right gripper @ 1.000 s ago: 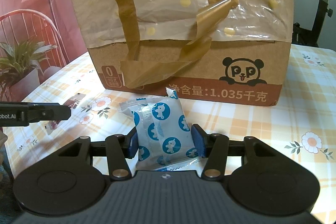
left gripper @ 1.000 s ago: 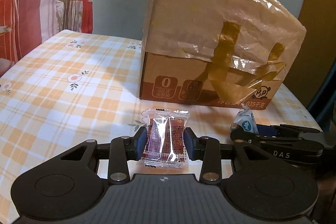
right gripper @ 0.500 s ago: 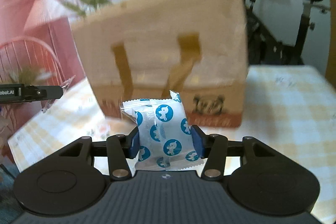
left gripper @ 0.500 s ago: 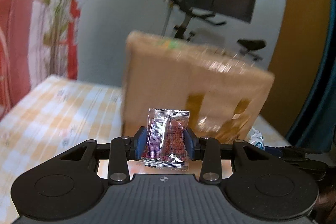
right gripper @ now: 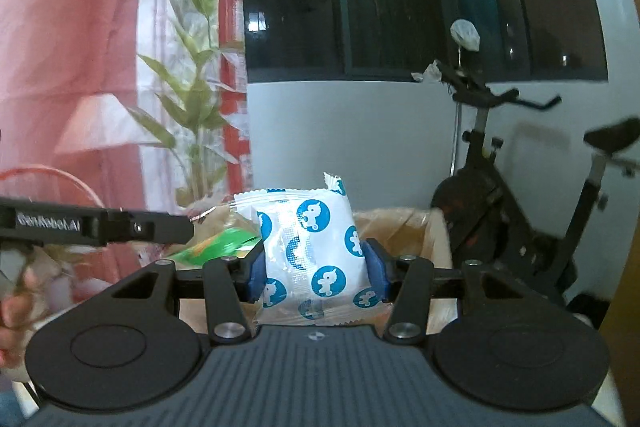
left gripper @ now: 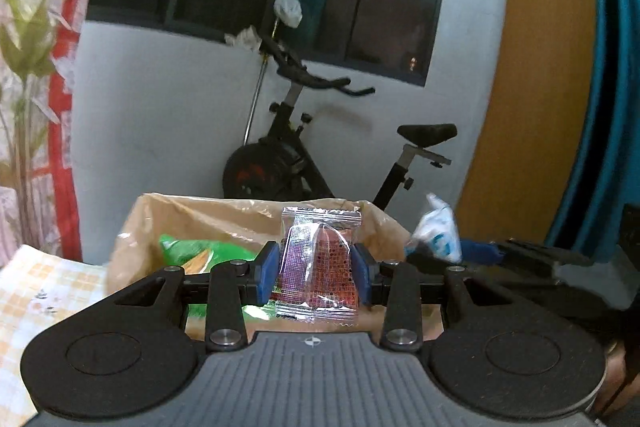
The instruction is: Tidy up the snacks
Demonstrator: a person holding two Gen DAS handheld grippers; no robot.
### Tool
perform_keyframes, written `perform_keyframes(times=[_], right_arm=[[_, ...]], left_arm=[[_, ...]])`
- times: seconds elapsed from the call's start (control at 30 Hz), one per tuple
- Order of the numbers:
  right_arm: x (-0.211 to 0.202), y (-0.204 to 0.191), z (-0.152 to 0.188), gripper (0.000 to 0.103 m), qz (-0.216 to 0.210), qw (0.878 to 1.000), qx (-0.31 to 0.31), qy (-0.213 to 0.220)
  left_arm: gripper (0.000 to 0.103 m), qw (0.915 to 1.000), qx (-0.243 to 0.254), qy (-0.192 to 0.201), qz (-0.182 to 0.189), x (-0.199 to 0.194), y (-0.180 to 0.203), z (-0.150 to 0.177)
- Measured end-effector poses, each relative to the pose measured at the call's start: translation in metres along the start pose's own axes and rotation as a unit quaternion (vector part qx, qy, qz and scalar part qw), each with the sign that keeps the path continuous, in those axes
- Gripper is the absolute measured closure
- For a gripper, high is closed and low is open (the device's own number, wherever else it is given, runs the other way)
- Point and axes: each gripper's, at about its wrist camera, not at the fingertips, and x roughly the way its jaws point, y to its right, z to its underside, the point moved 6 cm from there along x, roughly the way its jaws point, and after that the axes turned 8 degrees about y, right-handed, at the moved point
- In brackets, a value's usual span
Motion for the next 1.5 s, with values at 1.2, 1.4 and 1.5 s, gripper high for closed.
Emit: perform_keyframes(times=[1.2,1.4,1.5], right_arm=[[-0.009,-0.007,-0.021,0.0,0.043,0.997,0.068,-0.016],[-0.042,-0.036,-0.038,0.0,0.084,0.995,0.053,-0.015],[-0.057,-0.046,-0.044,0.0,0.083,0.995,0.06,-0.011]], left_arm=[[0.007,0.99,0.071,-0.032,-0.118,-0.049,-0.004,-0.039],[0.007,0.9777,0.122,0.002,-0.171,-0.097,0.007,-0.048],[0.007,0.9771,0.118,0.014,-0.177,-0.12,0.012,-0.05]])
